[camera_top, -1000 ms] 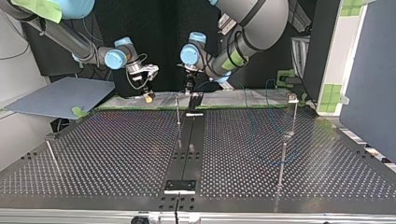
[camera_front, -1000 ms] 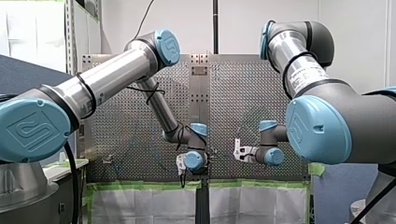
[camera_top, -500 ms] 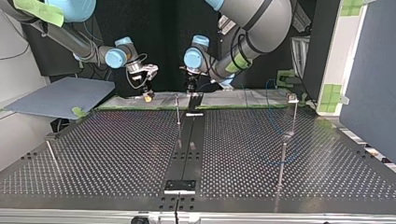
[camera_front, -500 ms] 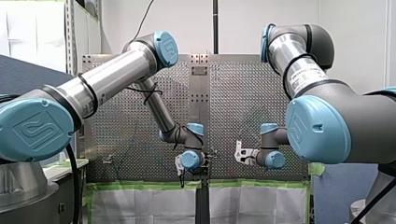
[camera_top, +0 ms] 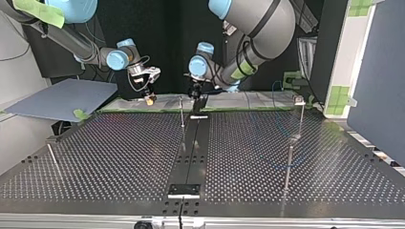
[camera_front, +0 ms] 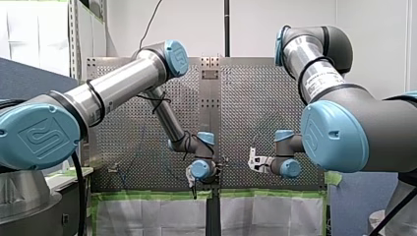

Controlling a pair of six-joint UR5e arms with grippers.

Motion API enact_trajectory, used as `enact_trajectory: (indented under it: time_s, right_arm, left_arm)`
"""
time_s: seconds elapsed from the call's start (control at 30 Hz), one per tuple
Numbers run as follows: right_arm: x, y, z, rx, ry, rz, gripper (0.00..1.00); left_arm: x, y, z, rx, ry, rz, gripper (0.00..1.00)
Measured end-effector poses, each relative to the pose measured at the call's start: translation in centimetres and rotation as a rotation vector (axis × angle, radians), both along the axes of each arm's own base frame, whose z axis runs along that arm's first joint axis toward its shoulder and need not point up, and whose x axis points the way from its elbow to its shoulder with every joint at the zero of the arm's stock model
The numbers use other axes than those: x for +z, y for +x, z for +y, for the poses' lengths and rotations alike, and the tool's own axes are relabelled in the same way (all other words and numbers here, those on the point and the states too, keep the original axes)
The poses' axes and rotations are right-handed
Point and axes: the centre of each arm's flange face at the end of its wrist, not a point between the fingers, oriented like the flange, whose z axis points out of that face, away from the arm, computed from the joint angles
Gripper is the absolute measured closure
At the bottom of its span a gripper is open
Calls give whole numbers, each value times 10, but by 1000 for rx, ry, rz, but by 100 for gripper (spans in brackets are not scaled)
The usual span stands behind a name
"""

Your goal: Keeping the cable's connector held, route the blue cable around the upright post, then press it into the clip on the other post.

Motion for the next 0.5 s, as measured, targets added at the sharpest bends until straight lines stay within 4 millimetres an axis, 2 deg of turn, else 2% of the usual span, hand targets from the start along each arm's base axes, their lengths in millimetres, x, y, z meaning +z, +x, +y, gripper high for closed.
enact_trajectory:
  time_s: [0.37,0.5]
  right_arm:
    - [8,2,-13,-2,-22,-8,100]
    - [10,2,-16,-4,-28,-9,100]
  left_arm:
    - [25,30,-14,-17,-24,-35,98]
    - [29,38,-14,-20,-30,-41,98]
